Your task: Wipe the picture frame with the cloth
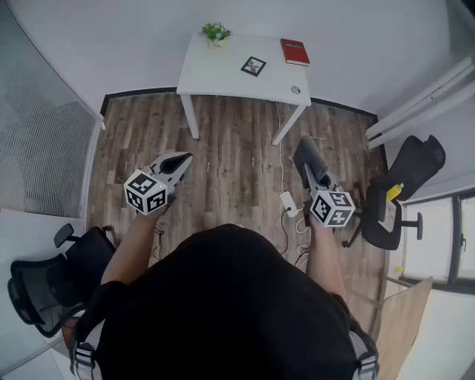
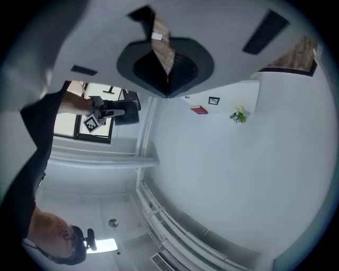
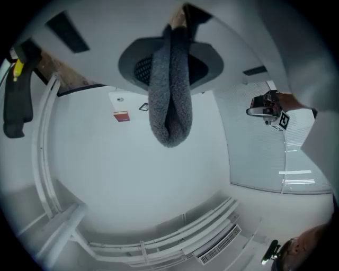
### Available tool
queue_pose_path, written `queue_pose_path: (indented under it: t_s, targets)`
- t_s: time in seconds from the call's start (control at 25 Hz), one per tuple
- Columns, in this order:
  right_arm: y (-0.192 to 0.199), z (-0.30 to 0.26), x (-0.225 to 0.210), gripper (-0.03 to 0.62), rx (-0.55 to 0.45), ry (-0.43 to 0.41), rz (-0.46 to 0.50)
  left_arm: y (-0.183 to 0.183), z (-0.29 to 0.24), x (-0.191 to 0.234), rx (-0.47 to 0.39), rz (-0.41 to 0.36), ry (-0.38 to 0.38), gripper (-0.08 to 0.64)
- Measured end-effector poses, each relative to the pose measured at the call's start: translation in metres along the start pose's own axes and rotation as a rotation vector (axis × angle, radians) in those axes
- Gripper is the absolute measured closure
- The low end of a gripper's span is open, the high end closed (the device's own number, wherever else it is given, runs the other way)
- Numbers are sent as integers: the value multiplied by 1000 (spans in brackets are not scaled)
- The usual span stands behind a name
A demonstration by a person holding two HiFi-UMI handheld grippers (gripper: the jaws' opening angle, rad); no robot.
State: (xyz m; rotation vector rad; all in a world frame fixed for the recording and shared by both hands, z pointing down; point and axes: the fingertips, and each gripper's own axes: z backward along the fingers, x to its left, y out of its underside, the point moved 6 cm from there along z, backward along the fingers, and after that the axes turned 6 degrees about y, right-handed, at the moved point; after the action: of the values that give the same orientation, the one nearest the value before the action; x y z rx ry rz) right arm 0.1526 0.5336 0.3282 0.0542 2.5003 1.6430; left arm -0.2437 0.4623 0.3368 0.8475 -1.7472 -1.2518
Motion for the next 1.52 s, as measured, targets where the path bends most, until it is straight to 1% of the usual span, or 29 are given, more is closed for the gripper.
queue_pose_path:
  t_s: [0.28,0.44,0.6,0.84,1.08,1.28,1.52]
  targets:
    - [6,-7,-15,545,26,-13,13,1,-15,-1,21,9,-11,549]
    - [8,-16,-27,543,29,-26,-9,0,-26,1,36,8,-24,549]
    - [6,-26,-38,543,26,-39,-29,-7,-41,4,34,2,-36,549]
    - [-4,-46,-59,543,20,-54,-19,-16,-63,6,31,-9,-52,549]
    - [-10,-67,-74,543,14,-85,-5,-15,-77,11,39,3,-87,549]
    - [-7,-82,-90,543,28,-103,0,-14,-95,13,45,13,-110,549]
    - [-7,-88,-96,545,33,-124,8,-17,-110,4,43,7,-101,549]
